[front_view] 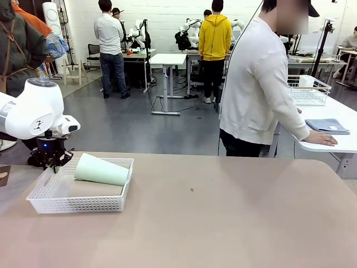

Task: Clean and organize the cups into the basket.
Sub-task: Move the Organizing basket back to the left side of the table.

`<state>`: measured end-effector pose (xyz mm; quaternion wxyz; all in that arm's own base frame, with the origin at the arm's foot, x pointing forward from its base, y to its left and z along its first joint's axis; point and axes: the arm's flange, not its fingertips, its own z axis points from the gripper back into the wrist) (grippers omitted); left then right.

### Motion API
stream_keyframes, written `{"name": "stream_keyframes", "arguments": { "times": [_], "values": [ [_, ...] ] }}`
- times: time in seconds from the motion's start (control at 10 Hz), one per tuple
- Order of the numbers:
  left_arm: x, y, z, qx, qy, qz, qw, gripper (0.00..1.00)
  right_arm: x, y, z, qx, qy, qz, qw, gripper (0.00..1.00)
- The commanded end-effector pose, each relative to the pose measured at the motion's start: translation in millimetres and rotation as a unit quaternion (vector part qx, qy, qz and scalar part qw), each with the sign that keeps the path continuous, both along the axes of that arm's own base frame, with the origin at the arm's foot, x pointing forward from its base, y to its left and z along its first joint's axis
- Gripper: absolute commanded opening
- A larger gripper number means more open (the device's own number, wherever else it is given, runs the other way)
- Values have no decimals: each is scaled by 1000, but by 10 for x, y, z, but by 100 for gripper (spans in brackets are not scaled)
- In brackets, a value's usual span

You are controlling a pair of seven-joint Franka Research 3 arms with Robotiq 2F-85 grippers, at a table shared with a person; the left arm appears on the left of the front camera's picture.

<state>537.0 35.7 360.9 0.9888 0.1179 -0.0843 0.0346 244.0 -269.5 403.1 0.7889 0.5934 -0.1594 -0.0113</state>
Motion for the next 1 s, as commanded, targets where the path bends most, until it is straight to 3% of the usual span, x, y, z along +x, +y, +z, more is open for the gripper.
{"name": "stream_keyframes", "arguments": {
  "times": [0.0,0.1,0.2,0.3,0.4,0.7,0.9],
  "values": [
    [116,-34,-12,-12,-12,-26,999,6,-22,7,-3,0,2,7,1000,100],
    [123,-55,-8,-13,-19,-33,999,14,-22,7,-3,0,2,7,1000,100],
    [106,-73,-5,-19,-16,-44,999,66,-22,7,-3,0,2,7,1000,100],
    [98,-64,-7,-17,-19,-41,999,73,-22,7,-3,0,2,7,1000,100],
    [90,-28,-24,-15,-19,-40,999,100,-22,7,-3,0,2,7,1000,100],
    [54,-1,-1,-9,-22,-37,999,97,-22,7,-3,0,2,7,1000,100],
    [28,-9,28,-3,-23,-36,999,100,-22,7,-3,0,2,7,1000,100]
  ]
}}
